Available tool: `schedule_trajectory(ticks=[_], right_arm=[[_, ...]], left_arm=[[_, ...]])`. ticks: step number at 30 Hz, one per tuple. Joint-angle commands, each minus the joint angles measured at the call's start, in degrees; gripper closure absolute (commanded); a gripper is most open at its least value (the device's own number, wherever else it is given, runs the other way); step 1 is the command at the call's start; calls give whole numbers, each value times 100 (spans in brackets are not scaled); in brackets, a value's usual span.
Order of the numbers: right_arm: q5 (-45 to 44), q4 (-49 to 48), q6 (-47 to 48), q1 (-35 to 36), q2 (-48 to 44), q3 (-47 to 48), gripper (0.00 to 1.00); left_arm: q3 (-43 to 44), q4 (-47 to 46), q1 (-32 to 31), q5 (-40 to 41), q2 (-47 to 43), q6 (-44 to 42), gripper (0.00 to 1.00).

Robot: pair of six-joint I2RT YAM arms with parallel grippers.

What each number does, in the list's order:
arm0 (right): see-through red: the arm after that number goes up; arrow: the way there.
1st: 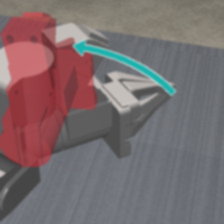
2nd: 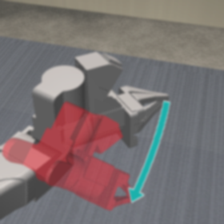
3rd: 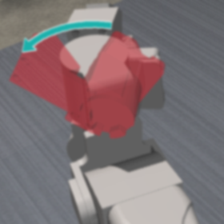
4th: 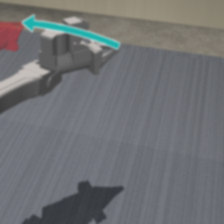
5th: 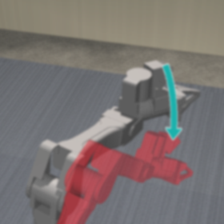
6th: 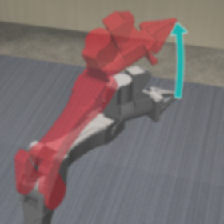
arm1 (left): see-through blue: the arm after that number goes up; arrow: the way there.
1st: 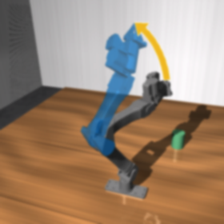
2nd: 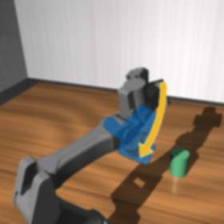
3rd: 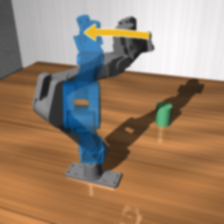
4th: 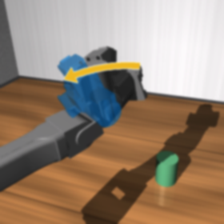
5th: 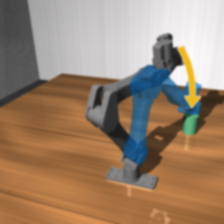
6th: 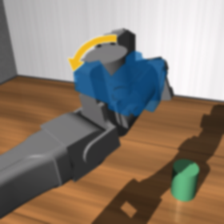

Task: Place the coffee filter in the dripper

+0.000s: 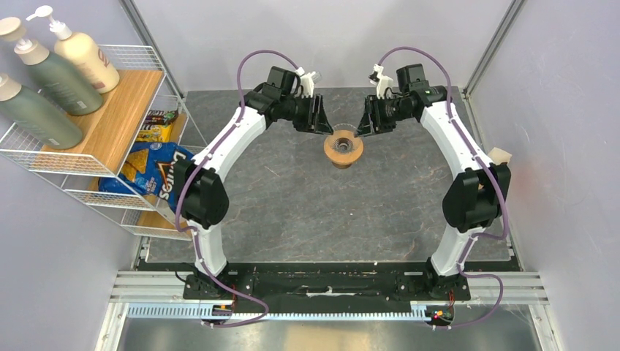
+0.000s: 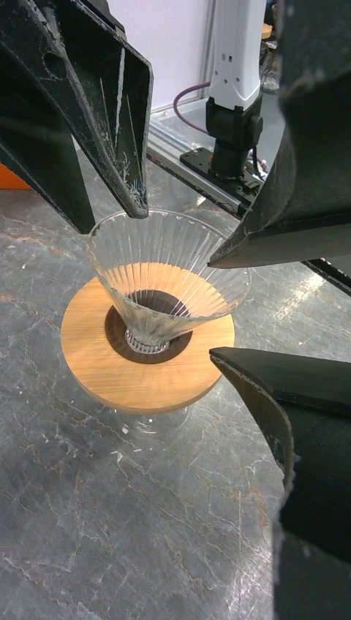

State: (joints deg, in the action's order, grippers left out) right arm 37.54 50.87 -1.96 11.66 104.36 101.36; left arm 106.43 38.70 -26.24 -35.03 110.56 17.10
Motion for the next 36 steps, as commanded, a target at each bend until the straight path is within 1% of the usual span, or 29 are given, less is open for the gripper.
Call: schedule_trajectory(ticks=[1, 3, 11, 15, 22, 27, 29, 30, 31, 32, 36], right_arm=[[52, -174, -36, 37, 99, 326, 50], [61, -170, -33, 36, 152, 378, 51], [96, -91, -31, 38, 352, 601, 59], [79, 4, 15, 37, 458, 723, 64], [-29, 89, 95, 30, 590, 841, 66], [-49, 133, 117, 38, 656, 868, 69], [-46, 163, 118, 37, 671, 891, 68], [-29, 214, 138, 36, 669, 911, 66], [-6, 280, 143, 37, 655, 921, 62], [11, 322, 144, 35, 631, 908, 59], [97, 431, 271, 38, 495, 792, 55]], left_arm=[[181, -284, -31, -119, 170, 190, 50], [252, -284, -35, -128, 247, 224, 53], [365, -265, -39, -127, 393, 266, 56], [472, -266, -47, -119, 468, 309, 61], [613, -152, -39, -84, 597, 329, 65], [616, -127, -44, -59, 609, 304, 65], [611, -60, -44, -76, 588, 270, 60], [597, -24, -39, -83, 559, 235, 57], [541, -21, -39, -84, 505, 213, 54], [494, -21, -47, -77, 447, 202, 52], [295, -89, -42, -75, 272, 214, 52]])
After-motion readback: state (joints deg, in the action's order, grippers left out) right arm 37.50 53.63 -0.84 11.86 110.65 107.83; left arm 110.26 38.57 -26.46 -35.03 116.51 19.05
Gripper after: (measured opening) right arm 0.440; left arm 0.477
